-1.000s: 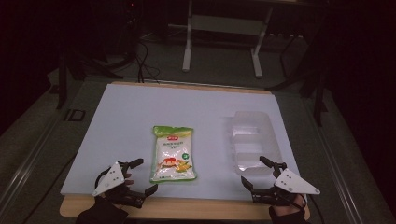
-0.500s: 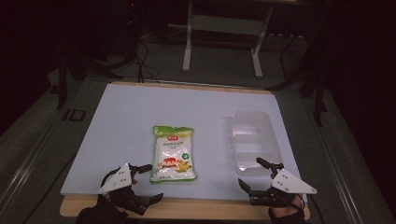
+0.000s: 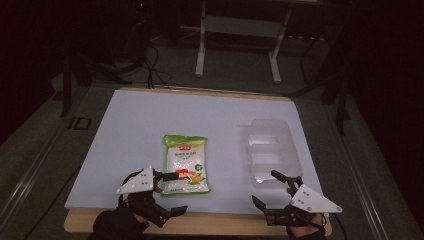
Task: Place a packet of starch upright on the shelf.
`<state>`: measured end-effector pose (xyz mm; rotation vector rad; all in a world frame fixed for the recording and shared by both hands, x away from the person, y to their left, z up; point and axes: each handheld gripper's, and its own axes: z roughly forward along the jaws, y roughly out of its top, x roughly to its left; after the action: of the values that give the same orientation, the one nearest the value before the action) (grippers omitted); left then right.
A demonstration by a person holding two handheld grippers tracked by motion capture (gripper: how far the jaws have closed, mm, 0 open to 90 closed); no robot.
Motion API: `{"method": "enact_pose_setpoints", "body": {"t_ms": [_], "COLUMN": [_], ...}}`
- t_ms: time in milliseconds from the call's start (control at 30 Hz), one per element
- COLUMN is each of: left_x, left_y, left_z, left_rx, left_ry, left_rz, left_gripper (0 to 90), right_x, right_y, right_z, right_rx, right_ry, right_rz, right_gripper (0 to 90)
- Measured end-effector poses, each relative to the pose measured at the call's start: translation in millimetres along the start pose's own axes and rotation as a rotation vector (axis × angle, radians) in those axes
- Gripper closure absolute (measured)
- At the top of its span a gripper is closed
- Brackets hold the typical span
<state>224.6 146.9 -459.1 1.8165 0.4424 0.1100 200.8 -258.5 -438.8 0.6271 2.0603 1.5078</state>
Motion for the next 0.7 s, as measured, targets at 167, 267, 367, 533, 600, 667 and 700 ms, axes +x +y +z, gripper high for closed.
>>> {"method": "enact_pose_setpoints", "body": {"t_ms": [167,267,367,533,600,667,700], "left_x": [12.6,21.4,29.7,43.5,57.2,67.9,73.0], "left_y": [14.9,22.5,29.2,35.9,38.5,39.3,39.5], "left_z": [-4.4,-7.0,-8.6,-8.2,-8.2,-7.4,-6.8], "left_rx": [0.032,0.032,0.031,0.035,0.018,0.011,0.007], "left_ry": [0.053,0.087,0.116,0.158,0.211,0.236,0.246], "left_rz": [0.029,0.028,0.019,-0.009,-0.029,-0.054,-0.061], "left_gripper": [1.1,1.1,1.2,1.2,2.2,2.2,2.2], "right_x": [-0.3,0.0,0.5,0.3,0.2,0.6,0.8], "right_y": [-0.2,-0.3,-0.1,0.2,-0.3,-0.6,-0.5], "right_z": [0.2,0.4,0.4,0.2,0.6,0.9,1.0], "right_rx": [-0.010,-0.011,-0.012,-0.018,-0.015,-0.015,-0.014], "right_ry": [0.005,0.005,0.005,0.007,0.006,0.006,0.007], "right_rz": [0.005,0.000,-0.002,-0.005,-0.007,-0.007,-0.008], "right_gripper": [10.1,10.1,10.1,10.1,10.1,10.1,10.1]}}
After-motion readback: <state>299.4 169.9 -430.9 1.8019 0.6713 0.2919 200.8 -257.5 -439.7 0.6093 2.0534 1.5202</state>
